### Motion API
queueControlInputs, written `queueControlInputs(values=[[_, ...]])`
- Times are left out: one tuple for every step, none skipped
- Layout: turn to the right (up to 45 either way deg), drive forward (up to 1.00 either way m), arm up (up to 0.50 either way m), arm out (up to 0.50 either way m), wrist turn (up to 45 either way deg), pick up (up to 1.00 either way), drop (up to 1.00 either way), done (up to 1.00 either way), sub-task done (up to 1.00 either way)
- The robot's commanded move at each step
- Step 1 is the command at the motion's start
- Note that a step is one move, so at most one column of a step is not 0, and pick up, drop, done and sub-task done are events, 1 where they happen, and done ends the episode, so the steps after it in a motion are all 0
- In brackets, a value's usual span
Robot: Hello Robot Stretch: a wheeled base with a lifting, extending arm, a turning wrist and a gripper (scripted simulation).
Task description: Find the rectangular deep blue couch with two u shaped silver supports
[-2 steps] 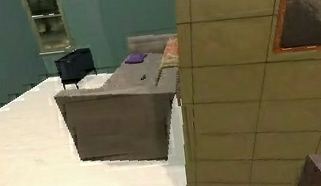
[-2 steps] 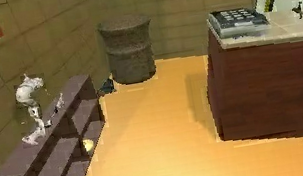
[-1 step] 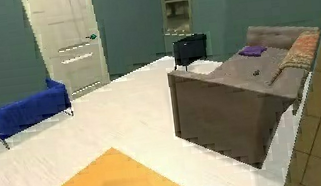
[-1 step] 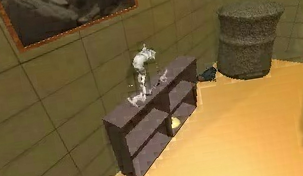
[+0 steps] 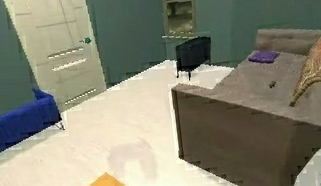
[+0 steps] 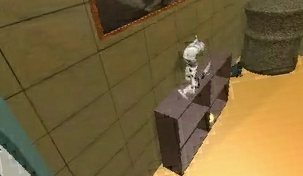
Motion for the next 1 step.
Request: queueControlInputs(values=[[-45.0, 0.00, 0.00, 0.00, 0.0, 0.00, 0.00, 0.00, 0.00]])
